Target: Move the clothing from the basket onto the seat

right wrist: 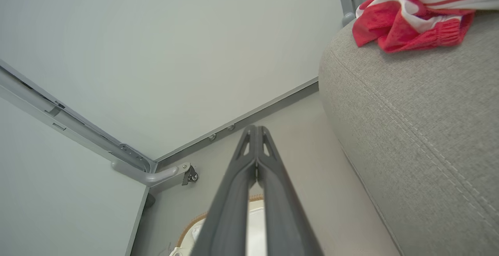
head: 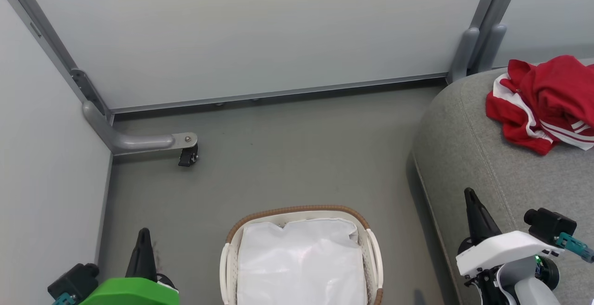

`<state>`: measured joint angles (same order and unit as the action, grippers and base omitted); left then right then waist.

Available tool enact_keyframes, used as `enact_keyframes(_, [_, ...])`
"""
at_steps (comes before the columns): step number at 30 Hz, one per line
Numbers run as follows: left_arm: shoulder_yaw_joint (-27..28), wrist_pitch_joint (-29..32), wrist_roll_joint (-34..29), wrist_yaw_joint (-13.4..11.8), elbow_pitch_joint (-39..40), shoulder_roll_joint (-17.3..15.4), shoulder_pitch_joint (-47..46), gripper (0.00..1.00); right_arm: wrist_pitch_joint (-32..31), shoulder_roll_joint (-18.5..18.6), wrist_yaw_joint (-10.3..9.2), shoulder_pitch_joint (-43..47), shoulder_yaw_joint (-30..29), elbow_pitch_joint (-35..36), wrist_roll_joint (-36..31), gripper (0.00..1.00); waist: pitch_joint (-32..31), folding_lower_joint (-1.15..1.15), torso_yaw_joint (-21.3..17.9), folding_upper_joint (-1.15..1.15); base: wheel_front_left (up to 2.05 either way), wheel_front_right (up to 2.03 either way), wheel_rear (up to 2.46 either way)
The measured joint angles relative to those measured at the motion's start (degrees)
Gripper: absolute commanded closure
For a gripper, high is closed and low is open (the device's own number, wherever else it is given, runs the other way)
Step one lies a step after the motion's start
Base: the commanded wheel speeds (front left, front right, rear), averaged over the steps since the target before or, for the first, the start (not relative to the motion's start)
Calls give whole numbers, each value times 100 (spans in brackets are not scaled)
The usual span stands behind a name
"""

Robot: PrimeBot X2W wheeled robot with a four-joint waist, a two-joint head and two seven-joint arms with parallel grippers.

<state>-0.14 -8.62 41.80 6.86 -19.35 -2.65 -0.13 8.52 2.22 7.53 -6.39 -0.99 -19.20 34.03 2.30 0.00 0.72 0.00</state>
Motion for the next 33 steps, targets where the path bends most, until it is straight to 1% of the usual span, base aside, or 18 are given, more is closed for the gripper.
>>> enact_keyframes(11, [103,252,815,1,75,0,-102,100,-243,4,0,0,-85,78,938,100,-23,0,-8,0,0,0,0])
enact_keyframes(33, [279,655,2156,19,226,0,-258,100,-636,14,-1,0,-232,215,2483,100,-69,0,-23,0,0,0,0])
